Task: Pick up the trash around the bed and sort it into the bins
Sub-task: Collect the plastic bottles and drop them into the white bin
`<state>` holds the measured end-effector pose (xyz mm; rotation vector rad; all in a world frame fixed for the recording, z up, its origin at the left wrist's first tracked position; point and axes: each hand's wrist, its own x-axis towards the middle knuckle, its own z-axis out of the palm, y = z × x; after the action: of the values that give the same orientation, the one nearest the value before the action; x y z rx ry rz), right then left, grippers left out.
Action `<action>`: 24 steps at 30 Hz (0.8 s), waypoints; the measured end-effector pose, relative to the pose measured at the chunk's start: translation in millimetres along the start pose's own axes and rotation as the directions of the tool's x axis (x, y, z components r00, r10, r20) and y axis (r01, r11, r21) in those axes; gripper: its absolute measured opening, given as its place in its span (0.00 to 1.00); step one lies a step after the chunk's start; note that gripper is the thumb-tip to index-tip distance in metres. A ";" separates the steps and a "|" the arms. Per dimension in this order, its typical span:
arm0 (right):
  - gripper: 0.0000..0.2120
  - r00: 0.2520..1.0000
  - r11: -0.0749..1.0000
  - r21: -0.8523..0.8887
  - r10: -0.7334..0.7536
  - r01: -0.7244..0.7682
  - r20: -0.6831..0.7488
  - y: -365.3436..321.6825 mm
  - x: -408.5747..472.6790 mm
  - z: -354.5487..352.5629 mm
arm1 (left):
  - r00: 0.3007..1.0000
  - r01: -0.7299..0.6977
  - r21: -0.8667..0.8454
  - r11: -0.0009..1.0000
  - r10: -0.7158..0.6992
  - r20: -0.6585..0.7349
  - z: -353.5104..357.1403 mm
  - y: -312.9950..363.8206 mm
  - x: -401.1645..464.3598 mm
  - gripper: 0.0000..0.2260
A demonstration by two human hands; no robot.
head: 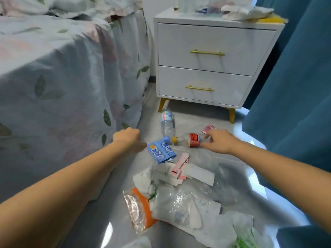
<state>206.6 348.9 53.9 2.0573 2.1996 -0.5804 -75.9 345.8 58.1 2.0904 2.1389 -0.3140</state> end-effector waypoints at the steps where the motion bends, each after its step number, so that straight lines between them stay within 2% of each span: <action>1: 0.22 1.000 0.999 0.047 0.025 -0.025 0.002 7.4 8.0 9.0 | 1.000 0.000 0.008 1.000 0.000 0.008 6.7 8.5 10.8 0.16; 6: 0.19 0.985 0.932 0.334 0.166 -0.140 -0.051 34.2 50.2 59.8 | 1.000 -0.001 0.055 0.999 -0.001 0.026 28.5 42.7 60.4 0.17; 8: 0.18 0.980 0.926 0.352 0.176 -0.134 -0.092 38.5 69.2 73.9 | 1.000 -0.005 0.066 0.998 0.003 0.031 36.5 51.8 81.2 0.19; 11: 0.20 0.980 0.965 0.256 0.101 -0.055 -0.170 44.7 97.0 83.1 | 0.999 0.010 0.030 1.000 -0.011 0.037 47.4 65.6 111.8 0.20; 13: 0.28 0.987 0.979 0.199 0.002 0.031 -0.161 50.0 115.6 78.2 | 0.999 0.028 -0.004 1.000 -0.028 0.043 55.2 71.1 129.5 0.21; 16: 0.40 0.990 0.969 0.214 -0.108 0.125 -0.093 62.1 138.0 62.5 | 0.997 0.061 -0.053 0.997 -0.059 0.041 68.5 73.1 149.1 0.23; 19: 0.46 0.989 0.976 0.160 -0.149 0.150 -0.023 73.9 157.3 62.6 | 0.987 0.160 -0.242 0.957 -0.148 0.065 76.8 75.3 165.8 0.24; 21: 0.48 0.989 0.975 0.172 -0.149 0.142 0.025 78.9 168.4 72.7 | 0.970 0.242 -0.426 0.872 -0.221 0.098 80.2 81.7 179.1 0.23; 24: 0.46 0.980 0.964 0.204 -0.189 0.172 0.066 82.1 175.1 95.7 | 0.952 0.301 -0.572 0.763 -0.275 0.133 88.3 98.0 192.8 0.24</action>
<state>250.2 486.3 -106.6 1.8855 2.3824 -0.9209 12.0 513.3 -79.1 1.3959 2.1590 0.2588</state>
